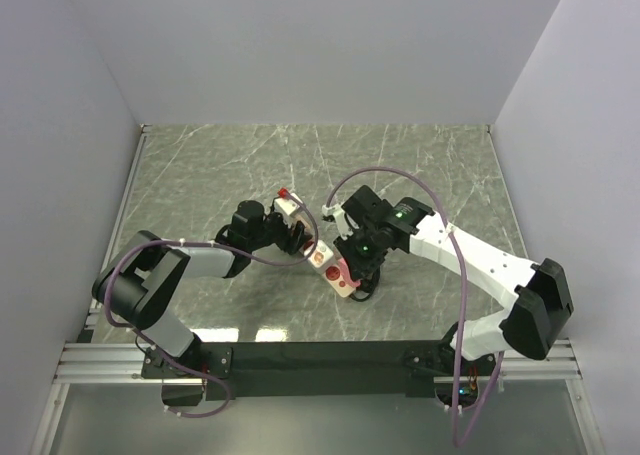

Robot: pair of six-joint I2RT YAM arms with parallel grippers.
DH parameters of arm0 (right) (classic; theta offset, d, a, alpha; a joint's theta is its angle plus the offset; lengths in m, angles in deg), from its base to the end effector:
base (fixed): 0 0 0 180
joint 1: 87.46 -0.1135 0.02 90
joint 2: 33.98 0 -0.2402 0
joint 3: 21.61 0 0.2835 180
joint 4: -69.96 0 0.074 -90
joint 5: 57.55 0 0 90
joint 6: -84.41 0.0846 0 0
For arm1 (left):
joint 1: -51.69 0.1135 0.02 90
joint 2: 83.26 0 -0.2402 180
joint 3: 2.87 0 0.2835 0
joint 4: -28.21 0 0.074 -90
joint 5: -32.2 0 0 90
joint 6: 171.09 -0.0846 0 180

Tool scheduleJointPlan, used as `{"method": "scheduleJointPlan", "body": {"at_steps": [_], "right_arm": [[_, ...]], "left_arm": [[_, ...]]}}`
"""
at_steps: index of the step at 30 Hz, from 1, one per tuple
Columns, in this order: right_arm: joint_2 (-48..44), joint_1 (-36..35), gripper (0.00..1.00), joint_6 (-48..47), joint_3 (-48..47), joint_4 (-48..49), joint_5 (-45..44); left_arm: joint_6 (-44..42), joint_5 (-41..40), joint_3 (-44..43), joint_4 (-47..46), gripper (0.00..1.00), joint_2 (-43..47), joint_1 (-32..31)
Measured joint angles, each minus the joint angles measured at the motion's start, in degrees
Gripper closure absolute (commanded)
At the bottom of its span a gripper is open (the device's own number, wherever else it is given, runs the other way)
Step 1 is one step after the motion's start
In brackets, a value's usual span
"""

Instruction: Insert the plug

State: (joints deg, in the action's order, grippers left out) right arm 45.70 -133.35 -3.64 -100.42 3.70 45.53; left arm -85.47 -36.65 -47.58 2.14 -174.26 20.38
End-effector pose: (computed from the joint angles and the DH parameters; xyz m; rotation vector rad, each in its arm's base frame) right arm 0.2098 0.2440 0.2014 -1.1163 2.5923 0.5271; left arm 0.2948 -0.2150 0.0959 0.8349 1.7693 -0.6673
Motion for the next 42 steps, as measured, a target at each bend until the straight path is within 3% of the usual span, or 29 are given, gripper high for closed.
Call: {"method": "scheduleJointPlan", "body": {"at_steps": [1,4,6,13,18,24,32,42], "right_arm": [[0.1,0.0,1.00,-0.2,-0.5,-1.2,0.4],[1.0,0.0,1.00,-0.4,-2.1,-3.6,2.5],[1.7,0.0,1.00,-0.9,-3.4,-4.4,4.4],[1.7,0.0,1.00,-2.5,-4.6,-4.7,8.3],[-0.4,0.0,1.00,-3.2,-4.6,-4.7,10.6],[-4.2,0.0,1.00,-3.4,-4.6,-4.7,13.1],[-5.5,-0.1,1.00,-4.4,-4.5,-4.7,17.9],[-5.9,-3.2,1.00,-5.1,-4.3,-4.7,20.9]], "left_arm": [[0.1,-0.1,0.0,0.0,0.57,0.0,0.0],[0.5,-0.8,0.4,-0.2,0.18,0.3,0.0],[1.1,-1.6,0.7,-0.9,0.01,1.0,0.0],[2.3,-3.5,0.7,-3.7,0.01,8.7,0.1],[2.3,-2.9,3.3,-3.7,0.02,20.7,0.2],[3.8,12.7,8.5,-5.0,0.02,31.8,0.2],[3.6,33.7,8.1,0.5,0.01,27.6,0.2],[-0.2,45.5,2.2,7.8,0.02,26.2,-4.3]]}}
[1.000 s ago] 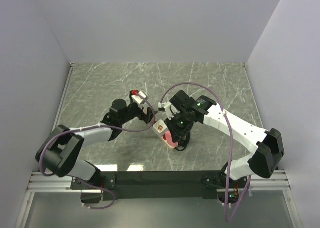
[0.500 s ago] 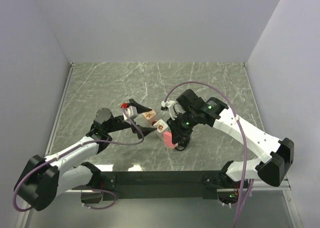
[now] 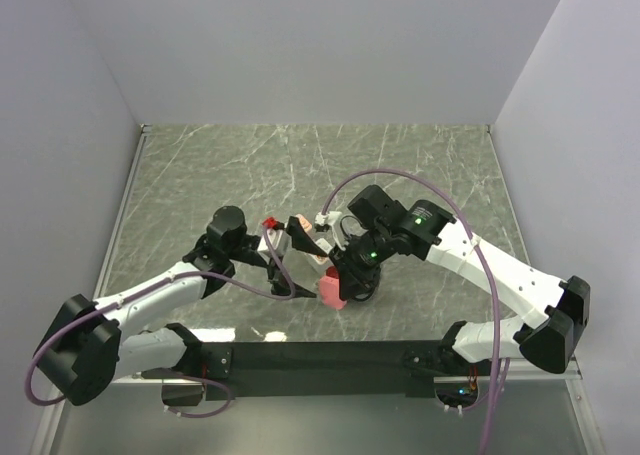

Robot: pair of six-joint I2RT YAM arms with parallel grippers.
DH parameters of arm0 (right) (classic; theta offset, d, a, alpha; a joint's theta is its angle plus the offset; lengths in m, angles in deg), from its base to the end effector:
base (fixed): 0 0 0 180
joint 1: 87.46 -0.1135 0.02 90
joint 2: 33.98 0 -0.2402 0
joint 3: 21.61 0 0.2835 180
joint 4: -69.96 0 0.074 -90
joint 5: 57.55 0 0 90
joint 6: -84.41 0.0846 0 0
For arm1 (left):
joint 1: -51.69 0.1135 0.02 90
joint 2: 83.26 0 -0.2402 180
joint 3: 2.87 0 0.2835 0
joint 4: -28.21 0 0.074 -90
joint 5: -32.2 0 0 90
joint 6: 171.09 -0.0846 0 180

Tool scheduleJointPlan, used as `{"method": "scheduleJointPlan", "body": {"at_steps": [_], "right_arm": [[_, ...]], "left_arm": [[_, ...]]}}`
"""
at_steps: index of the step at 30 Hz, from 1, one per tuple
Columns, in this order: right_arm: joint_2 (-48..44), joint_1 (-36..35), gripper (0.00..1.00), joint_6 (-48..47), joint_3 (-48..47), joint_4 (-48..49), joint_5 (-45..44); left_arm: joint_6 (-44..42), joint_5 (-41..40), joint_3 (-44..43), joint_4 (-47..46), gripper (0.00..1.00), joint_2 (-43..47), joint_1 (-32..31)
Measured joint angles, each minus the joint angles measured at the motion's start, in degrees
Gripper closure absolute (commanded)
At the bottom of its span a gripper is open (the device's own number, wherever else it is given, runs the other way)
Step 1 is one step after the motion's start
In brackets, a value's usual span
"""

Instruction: Insert the plug

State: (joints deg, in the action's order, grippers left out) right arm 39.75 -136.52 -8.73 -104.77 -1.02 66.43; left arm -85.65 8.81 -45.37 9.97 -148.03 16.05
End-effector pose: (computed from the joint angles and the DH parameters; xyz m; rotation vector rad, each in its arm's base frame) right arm 0.1615 0.2584 0.2638 -1.3914 2.3595 1.0384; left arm 0.1882 -0.2305 0.2158 1.3942 1.1058 -1.3395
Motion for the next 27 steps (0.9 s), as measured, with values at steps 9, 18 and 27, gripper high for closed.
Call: {"method": "scheduleJointPlan", "body": {"at_steps": [9,18,27], "right_arm": [[0.0,-1.2,1.00,-0.2,0.0,0.0,-0.1],[0.0,-2.0,1.00,-0.2,0.0,-0.1,-0.6],[-1.0,-1.7,1.00,-0.3,0.1,-2.0,-6.7]], "left_arm": [[-2.9,1.2,-3.9,6.1,0.07,-5.4,-4.6],[-5.2,1.4,-9.4,11.1,0.37,-10.9,-7.7],[-11.4,7.1,-14.7,18.7,0.85,-16.0,-7.8]]}}
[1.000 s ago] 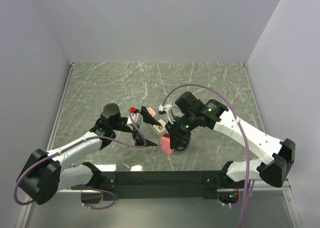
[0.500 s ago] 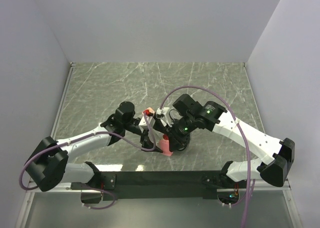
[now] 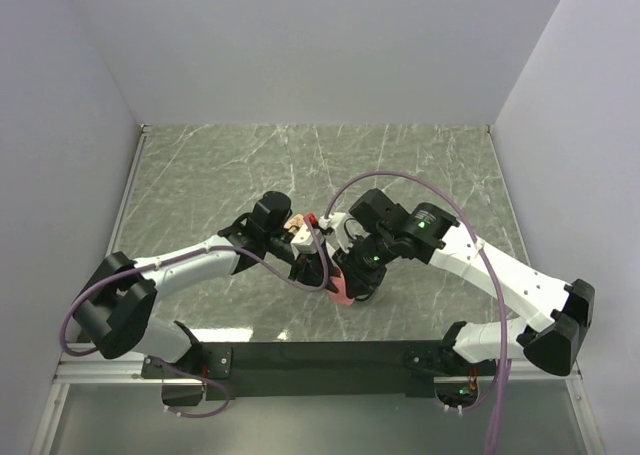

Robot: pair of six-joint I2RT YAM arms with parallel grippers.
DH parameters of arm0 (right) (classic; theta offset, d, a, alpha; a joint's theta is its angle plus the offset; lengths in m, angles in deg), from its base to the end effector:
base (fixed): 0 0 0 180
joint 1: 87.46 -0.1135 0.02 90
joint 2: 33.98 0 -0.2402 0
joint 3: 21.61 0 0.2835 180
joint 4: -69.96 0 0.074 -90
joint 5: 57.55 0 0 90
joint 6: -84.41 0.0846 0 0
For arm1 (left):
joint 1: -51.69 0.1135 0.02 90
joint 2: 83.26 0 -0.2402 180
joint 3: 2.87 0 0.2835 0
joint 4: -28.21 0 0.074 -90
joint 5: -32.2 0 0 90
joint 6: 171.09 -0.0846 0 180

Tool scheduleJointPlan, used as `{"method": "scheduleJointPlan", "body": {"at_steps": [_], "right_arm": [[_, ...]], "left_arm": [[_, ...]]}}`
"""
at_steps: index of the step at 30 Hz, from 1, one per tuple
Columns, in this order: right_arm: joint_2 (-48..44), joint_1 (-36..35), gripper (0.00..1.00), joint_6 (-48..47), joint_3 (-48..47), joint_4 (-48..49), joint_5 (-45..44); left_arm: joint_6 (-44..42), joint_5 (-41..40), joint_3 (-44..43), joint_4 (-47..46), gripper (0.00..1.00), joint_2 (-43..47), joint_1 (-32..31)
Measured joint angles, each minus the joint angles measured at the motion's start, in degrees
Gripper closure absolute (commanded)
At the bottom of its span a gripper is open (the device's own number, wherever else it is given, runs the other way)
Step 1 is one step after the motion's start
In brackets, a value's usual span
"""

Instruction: Insert the plug

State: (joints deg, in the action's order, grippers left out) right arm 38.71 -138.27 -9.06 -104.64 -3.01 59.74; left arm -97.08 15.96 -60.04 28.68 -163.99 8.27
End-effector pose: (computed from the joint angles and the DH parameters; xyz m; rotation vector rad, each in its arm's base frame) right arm 0.1570 0.2539 0.2612 -1.4049 2.3828 0.8839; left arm 0.1841 -0.2861 0.1975 1.6329 1.1152 -1.5694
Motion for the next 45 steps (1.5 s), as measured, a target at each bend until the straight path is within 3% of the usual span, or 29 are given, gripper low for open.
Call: {"method": "scheduleJointPlan", "body": {"at_steps": [1,2,8,10,12,16,20,23,34,45], "right_arm": [[-0.2,0.0,1.00,0.0,0.0,-0.1,-0.9],[-0.5,-0.1,1.00,0.2,0.1,-0.1,-1.4],[-2.6,-1.0,1.00,1.5,2.3,2.6,-3.9],[-3.6,-1.6,0.95,2.7,3.2,4.0,-4.2],[-5.4,-2.0,0.89,4.3,4.6,6.1,-4.5],[-12.4,-1.7,0.85,7.3,9.3,11.9,-7.9],[-17.3,-1.0,0.77,8.9,11.2,17.2,-12.2],[-18.3,-1.0,0.47,9.8,13.1,21.2,-14.4],[-27.2,-5.3,0.46,11.8,22.9,33.0,-21.1],[-32.7,-10.5,0.47,9.5,27.4,44.9,-23.3]], "left_arm": [[-1.3,0.4,-0.7,1.1,0.96,-0.5,0.0],[-2.2,0.6,-1.2,2.0,0.99,-0.8,0.0],[-7.6,1.9,-2.1,5.6,0.99,-1.3,0.0],[-11.0,3.0,-2.6,8.0,0.99,-1.3,0.1],[-23.0,3.9,-6.4,20.0,0.99,-2.0,0.2],[-59.2,6.9,-19.2,54.9,1.00,-10.4,0.1],[-77.0,7.8,-21.0,74.0,0.99,-17.2,-0.3],[-82.8,8.0,-21.3,81.0,0.99,-17.7,-0.6],[-86.2,8.6,-28.0,87.3,0.99,-17.9,0.3],[-80.2,9.3,-37.3,87.9,0.99,-19.1,3.8]]}}
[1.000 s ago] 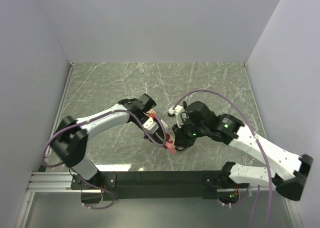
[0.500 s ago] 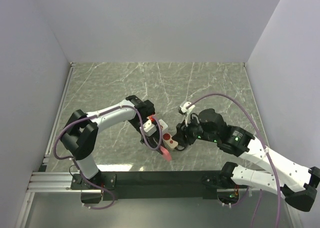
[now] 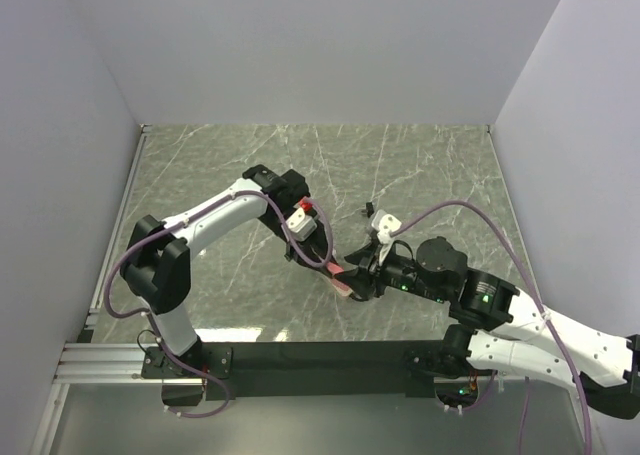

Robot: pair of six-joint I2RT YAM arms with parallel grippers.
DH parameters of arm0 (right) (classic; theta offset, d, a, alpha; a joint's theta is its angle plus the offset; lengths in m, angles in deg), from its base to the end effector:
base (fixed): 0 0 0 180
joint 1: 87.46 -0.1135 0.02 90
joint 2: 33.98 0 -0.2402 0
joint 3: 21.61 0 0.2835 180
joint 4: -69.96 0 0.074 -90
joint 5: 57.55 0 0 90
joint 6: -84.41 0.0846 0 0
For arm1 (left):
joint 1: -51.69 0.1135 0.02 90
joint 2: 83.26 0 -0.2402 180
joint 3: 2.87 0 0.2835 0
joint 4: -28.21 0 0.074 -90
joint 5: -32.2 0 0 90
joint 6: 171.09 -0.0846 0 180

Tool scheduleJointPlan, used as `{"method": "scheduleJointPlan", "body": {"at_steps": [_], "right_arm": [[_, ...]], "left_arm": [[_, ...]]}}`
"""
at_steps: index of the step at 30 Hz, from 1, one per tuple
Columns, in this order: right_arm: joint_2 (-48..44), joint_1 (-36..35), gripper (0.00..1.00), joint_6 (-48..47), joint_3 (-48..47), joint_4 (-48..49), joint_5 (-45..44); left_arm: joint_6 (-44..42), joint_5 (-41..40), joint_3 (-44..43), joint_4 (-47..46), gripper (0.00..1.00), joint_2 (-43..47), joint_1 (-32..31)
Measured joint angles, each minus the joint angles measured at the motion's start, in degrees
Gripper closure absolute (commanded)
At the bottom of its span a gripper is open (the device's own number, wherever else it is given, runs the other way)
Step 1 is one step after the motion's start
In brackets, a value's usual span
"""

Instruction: Insert the plug

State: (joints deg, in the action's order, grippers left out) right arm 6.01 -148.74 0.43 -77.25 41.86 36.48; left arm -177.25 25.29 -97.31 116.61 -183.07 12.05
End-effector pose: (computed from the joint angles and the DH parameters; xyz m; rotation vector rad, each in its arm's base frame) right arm 0.1215 0.2341 0.3102 -0.9187 1.6405 0.8916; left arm 0.2064 -0.2801 0.2397 1.8251 0.8038 -1.5869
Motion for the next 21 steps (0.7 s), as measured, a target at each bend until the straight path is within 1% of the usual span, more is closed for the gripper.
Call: {"method": "scheduleJointPlan", "body": {"at_steps": [9,10,11,13,21], "right_arm": [[2.8,-2.0,0.49,-3.4,2.2,2.9,-2.3],[2.8,-2.0,0.50,-3.5,2.3,3.0,-2.6],[2.8,-2.0,0.54,-3.7,2.5,3.1,-2.9],[2.6,-1.9,0.59,-4.0,2.9,3.3,-3.5],[2.1,-2.0,0.61,-4.2,4.9,5.4,-5.2]], "left_arm": [[4.0,-0.2,-3.5,0.2,0.99,-1.4,1.0],[4.4,-0.3,-3.8,0.2,0.99,-1.5,1.1],[4.7,-0.4,-4.1,0.3,0.99,-1.7,1.2],[5.5,-0.4,-4.5,0.5,0.99,-2.0,1.3],[6.9,-1.0,-5.3,1.0,0.99,-2.5,1.5]]}}
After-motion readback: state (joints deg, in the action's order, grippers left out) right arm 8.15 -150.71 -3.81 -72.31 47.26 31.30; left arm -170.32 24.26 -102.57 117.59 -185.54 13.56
